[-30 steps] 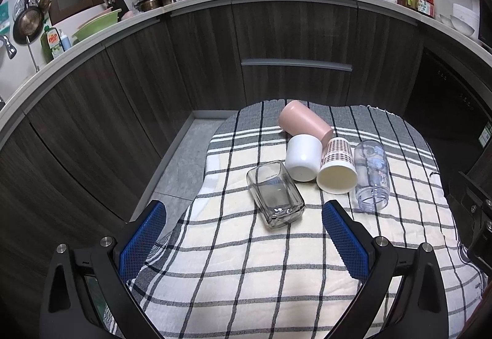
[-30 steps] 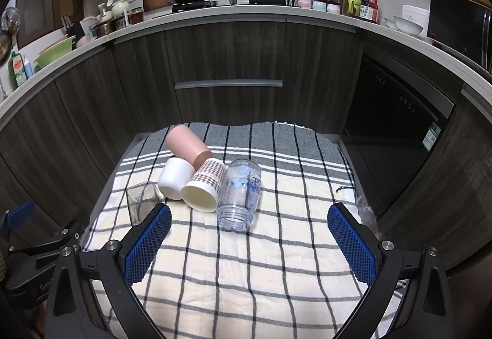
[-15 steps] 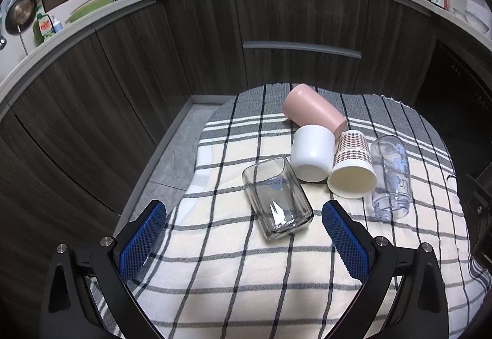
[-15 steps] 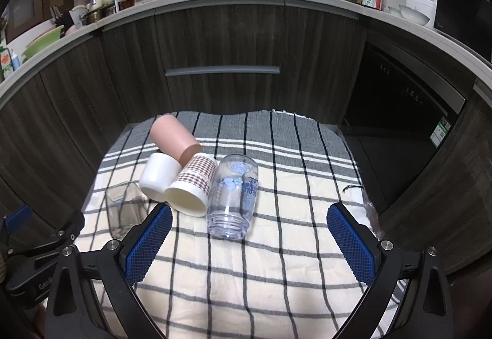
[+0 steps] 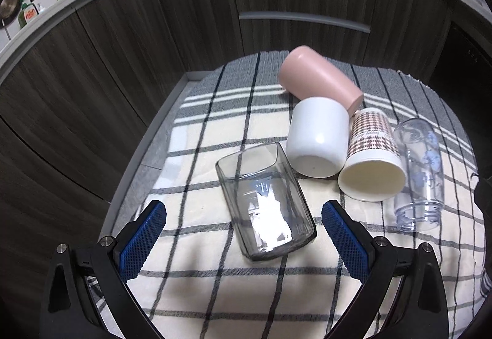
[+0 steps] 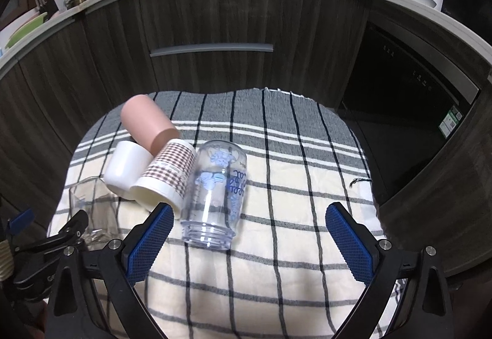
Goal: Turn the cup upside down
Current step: 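Reach the left tool to the clear glass cup and close on it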
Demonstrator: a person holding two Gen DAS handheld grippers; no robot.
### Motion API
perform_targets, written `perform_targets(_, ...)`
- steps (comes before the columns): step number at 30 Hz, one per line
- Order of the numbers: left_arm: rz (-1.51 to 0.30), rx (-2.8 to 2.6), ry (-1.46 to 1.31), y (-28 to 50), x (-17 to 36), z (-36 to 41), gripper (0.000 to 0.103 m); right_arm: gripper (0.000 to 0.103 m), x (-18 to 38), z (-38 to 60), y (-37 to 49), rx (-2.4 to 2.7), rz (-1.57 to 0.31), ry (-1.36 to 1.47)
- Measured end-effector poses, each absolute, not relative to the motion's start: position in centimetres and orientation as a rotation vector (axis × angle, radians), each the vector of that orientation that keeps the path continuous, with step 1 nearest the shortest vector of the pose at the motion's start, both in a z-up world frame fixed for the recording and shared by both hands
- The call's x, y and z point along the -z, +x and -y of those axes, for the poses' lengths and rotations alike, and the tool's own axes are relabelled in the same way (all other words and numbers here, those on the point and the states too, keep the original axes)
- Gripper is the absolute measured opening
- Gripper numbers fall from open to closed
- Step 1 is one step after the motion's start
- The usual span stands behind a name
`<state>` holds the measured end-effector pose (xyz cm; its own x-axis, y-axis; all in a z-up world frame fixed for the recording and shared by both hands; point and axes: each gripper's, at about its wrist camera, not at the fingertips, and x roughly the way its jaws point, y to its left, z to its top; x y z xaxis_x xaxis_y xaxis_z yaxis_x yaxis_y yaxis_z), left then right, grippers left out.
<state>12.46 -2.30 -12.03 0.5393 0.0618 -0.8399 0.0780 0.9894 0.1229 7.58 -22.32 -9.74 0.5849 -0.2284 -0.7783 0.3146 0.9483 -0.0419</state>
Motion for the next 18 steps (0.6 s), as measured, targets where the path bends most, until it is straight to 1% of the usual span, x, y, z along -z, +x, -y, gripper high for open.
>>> perform_targets(7, -1.028, -0.004, 0.178, 13.6, 14.1, 3.3, 0.102, 0.1, 11.3, 23.0, 7.8, 0.319, -0.92, 0.123)
perform_targets(11, -1.048, -0.018, 0.186, 14.2, 15.4, 3.6, 0.098, 0.1, 11.8, 23.1, 7.8, 0.316, -0.933, 0.128)
perform_targets(12, -1.054, -0.019, 0.19, 14.4, 15.8, 3.7, 0.095, 0.1, 12.0, 23.1, 7.8, 0.314, -0.935, 0.13)
perform_targets(16, -1.059, -0.011, 0.203, 14.6, 16.7, 4.1, 0.089, 0.1, 12.6, 23.2, 7.8, 0.311, -0.945, 0.138)
perform_targets(18, -1.056, -0.003, 0.216, 14.6, 16.9, 4.3, 0.081, 0.1, 12.9, 23.2, 7.7, 0.31, -0.954, 0.139)
